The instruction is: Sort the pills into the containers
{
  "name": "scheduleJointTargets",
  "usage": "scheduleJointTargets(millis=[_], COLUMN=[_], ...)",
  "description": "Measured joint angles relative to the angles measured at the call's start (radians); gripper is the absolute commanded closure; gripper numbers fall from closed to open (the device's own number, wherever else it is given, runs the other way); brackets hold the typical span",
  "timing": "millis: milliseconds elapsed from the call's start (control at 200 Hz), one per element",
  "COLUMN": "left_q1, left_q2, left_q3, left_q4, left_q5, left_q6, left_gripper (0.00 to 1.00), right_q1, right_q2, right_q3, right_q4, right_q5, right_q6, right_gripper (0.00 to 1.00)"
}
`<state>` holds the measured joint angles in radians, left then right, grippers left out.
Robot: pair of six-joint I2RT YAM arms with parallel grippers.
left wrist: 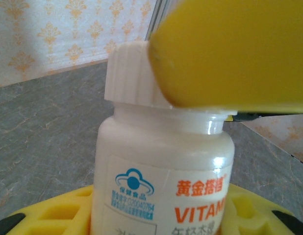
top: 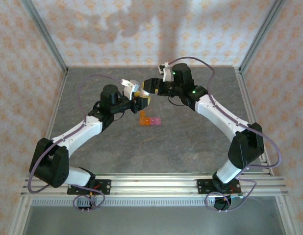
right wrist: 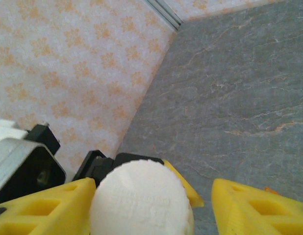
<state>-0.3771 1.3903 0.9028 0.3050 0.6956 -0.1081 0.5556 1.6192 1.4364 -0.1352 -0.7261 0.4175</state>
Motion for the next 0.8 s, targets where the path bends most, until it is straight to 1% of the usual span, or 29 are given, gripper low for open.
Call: scheduleJointTargets(millis=[80, 190, 350, 601, 796], left_q1=[0.0, 0.0, 0.0, -0.003, -0.003], left_q2=[0.0, 0.0, 0.0, 0.0, 0.0], left_q3=[0.0, 0.0, 0.0, 0.0, 0.0], left_q4=[0.0, 0.0, 0.002, 0.026, 0.036], left_q5=[0.0, 0.0, 0.003, 0.038, 0.06], left_q6=[0.0, 0.0, 0.0, -0.006, -0.012], left_gripper=[1.0, 1.0, 1.0, 1.0, 1.0], right_q1=[0.0, 0.0, -0.015, -0.077, -0.084], right_q2=[0.005, 0.008, 0.008, 0.006, 0.006], right_q3=[0.013, 0.017, 0.016, 0.002, 0.023], right_q4=[0.001, 0.002, 0.001, 0.019, -0.023], right_q5=[-0.005, -0.011, -0.04, -0.216, -0.242], right_q6=[-0.003, -0.003, -0.03, -0.107, -0.165], right_gripper=[0.56, 0.66, 0.68, 0.69, 0.69])
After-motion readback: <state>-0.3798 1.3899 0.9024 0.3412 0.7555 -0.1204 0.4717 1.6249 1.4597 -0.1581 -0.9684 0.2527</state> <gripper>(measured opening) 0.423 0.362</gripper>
